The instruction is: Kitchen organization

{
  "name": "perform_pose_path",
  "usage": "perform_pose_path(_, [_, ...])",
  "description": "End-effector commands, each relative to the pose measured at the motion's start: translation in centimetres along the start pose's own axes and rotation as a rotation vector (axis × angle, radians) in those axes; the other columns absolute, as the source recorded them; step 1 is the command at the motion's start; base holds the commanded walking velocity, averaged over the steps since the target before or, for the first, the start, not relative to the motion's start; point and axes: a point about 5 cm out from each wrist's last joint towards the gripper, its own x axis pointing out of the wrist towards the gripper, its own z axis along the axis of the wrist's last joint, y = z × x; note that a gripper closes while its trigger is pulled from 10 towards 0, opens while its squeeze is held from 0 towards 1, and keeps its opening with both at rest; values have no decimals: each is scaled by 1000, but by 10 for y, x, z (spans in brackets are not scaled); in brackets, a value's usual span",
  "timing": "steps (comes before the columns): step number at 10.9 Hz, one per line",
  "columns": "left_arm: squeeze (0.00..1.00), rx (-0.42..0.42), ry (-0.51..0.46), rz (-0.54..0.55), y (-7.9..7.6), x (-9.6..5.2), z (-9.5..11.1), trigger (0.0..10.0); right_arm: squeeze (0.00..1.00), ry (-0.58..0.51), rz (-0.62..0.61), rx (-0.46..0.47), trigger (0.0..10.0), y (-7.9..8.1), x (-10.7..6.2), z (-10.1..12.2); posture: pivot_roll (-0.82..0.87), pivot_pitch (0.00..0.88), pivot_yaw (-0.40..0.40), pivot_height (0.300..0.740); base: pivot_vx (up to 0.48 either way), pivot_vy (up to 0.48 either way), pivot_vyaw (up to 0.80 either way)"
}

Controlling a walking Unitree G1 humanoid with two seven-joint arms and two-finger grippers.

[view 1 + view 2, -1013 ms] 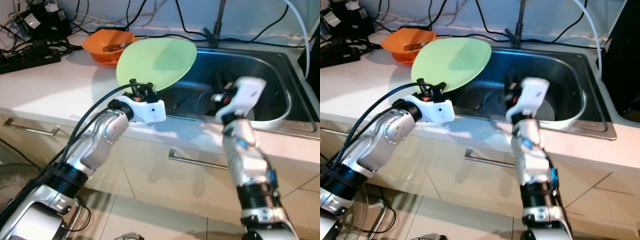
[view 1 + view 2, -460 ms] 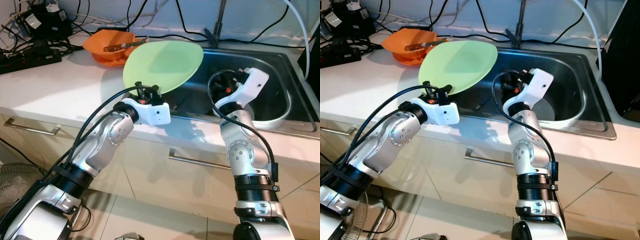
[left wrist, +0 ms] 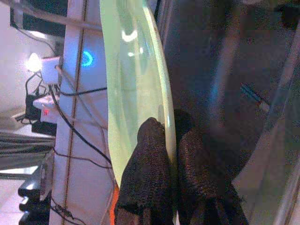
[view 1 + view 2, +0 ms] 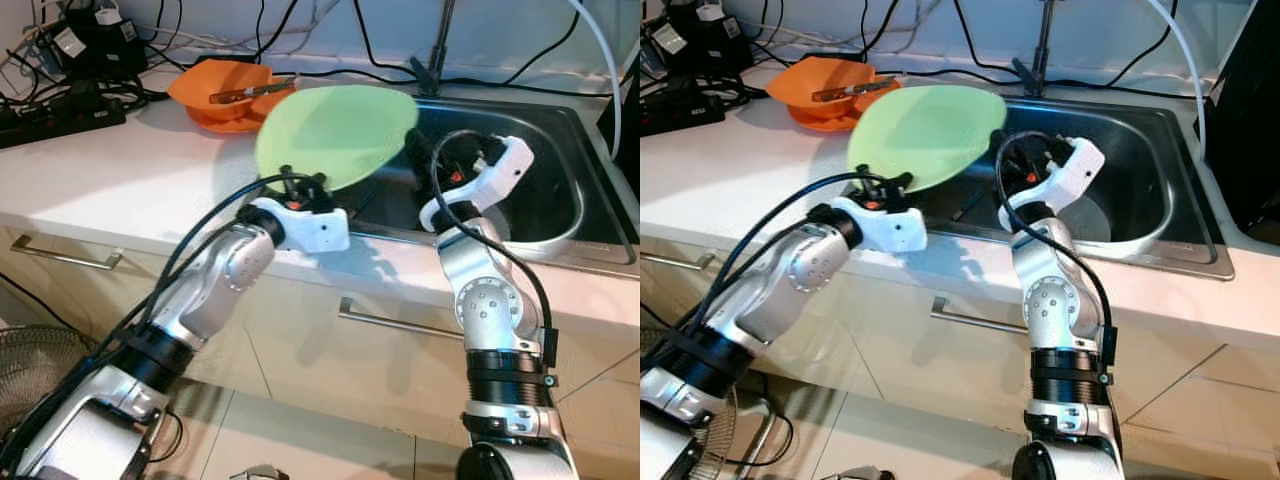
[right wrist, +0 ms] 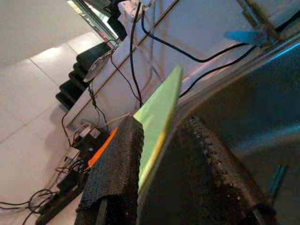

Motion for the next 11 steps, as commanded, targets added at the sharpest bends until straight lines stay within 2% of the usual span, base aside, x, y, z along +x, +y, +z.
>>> perform_pose_path(1, [0,21,-23,29,11,3,3,10000,0,-6,31,19,10000,8,3,6,14,0,57,740,0,0,0])
perform_pose_path(8, [0,0,-123,18,8,4,19,10000,0,31,14,29,10000,7,5,-3,27,0,51,740,0,0,0])
perform_pose_path(11, [0,5,-131,12,7,4,19,10000,0,38,9,34,10000,7,5,-6,32,5,51,740,0,0,0])
